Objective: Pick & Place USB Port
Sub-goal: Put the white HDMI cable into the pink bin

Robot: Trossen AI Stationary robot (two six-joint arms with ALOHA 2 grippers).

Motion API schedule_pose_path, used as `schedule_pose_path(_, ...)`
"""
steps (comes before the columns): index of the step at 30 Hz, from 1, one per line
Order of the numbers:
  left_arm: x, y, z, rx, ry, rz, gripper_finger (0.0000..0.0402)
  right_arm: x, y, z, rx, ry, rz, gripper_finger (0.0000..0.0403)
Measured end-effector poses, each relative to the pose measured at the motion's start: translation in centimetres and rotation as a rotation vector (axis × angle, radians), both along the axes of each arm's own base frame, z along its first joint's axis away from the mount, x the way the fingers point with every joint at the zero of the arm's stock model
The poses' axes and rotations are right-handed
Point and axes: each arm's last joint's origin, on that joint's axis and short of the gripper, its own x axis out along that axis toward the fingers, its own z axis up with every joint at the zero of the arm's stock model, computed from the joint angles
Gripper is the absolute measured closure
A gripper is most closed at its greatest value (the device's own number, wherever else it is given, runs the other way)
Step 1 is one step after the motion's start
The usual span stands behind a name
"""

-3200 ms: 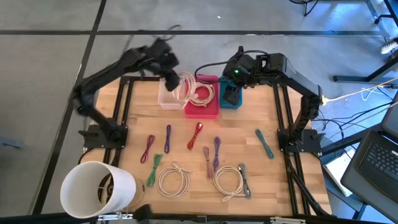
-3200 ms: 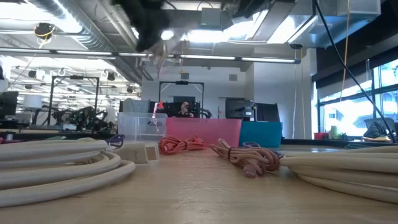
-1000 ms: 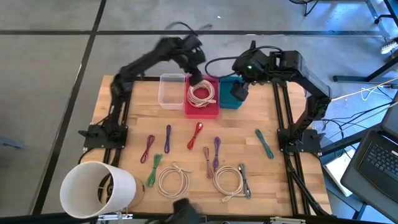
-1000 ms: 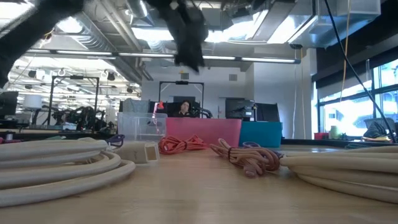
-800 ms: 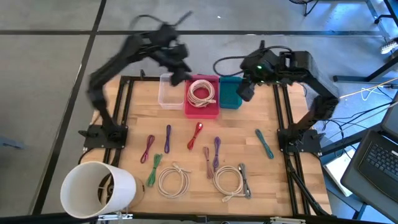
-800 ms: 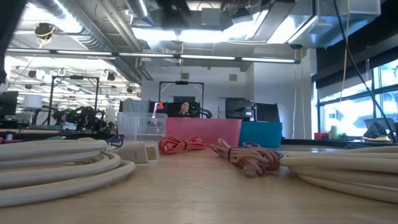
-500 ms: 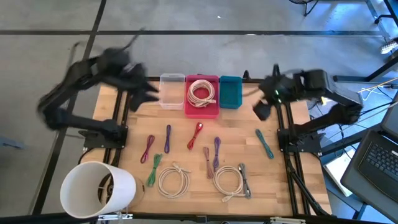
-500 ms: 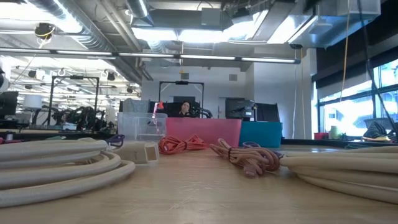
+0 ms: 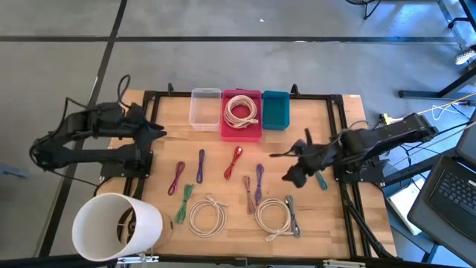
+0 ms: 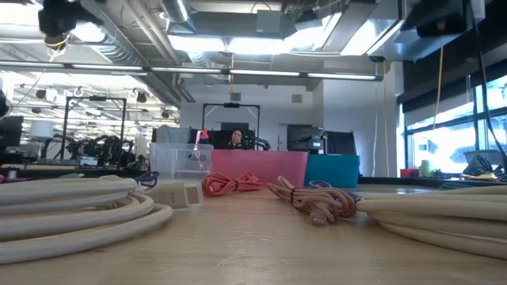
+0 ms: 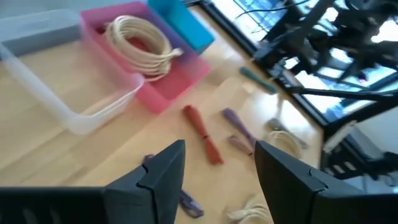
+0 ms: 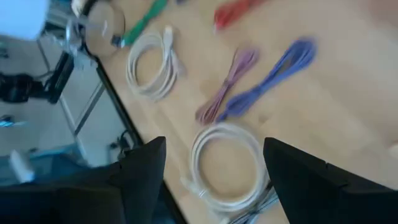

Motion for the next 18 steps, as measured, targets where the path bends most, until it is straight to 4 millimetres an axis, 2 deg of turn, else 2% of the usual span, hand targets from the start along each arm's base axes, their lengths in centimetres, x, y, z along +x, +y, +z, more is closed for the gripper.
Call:
schedule_pose_path(4, -0.1, 0.2, -1.2, 0.066, 0.04, 0.027, 0.0213, 1.0, 1.3, -2.4, 0.039, 0.023, 0.021, 0.013)
schedule_pose_path(7, -0.1, 0.3, -1.2, 0.136, 0.059, 0.04, 0.0214, 1.8, 2.5, -4.0, 0.024, 0.042, 0.06, 0.013)
schedule_pose_path(13, 0.1, 0.5, -0.7, 0.219, 0.032, 0.046, 0.0216, 3.2, 5.0, -8.2, -0.065, 0.21, 0.187, 0.013)
schedule_pose_path(18, 0.2, 0.6, -0.4, 0.261, 0.019, 0.061, 0.0217, 4.3, 6.1, -11.7, -0.124, 0.328, 0.274, 0.013)
